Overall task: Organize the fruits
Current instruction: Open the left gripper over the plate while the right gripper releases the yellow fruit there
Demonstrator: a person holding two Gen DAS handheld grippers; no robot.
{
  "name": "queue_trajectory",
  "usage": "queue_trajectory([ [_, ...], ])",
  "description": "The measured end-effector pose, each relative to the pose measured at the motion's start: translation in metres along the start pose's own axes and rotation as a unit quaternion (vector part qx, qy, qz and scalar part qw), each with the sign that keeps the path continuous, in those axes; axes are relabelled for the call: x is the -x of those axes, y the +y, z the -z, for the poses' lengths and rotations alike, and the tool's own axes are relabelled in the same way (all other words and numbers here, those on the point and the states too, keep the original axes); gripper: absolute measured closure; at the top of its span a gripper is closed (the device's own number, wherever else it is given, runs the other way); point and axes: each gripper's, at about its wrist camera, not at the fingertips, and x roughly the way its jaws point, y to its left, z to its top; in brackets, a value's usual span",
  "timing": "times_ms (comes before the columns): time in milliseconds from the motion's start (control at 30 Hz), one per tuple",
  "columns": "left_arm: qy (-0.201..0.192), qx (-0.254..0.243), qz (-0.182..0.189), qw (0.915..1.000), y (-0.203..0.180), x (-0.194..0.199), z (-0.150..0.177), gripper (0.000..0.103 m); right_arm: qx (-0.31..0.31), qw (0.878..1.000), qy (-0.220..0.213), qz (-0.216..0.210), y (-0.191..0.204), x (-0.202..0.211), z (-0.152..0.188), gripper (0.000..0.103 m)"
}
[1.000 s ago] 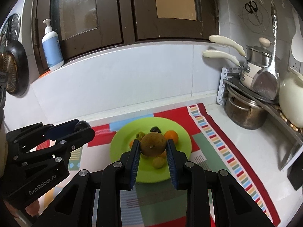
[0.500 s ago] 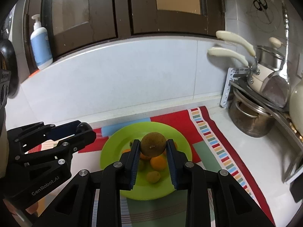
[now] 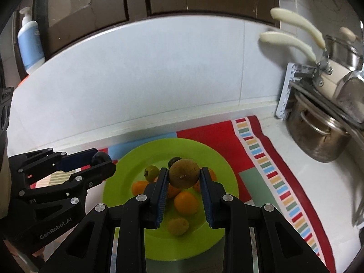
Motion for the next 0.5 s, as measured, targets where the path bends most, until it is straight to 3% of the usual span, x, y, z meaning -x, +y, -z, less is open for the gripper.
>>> queue_trajectory([
  [367,0.023,-0.001,0.016,0.9996,0.005,-0.032,0.0,0.074,0.002,1.0,0.022,-0.002,-0.006,-0.031,0.0,0.074],
  [500,0.024,-0.002,0.012,0.9996,0.004,-0.031,-0.001,0.065,0.001,1.0,0.02,0.0,-0.009,-0.033,-0.002,0.071],
])
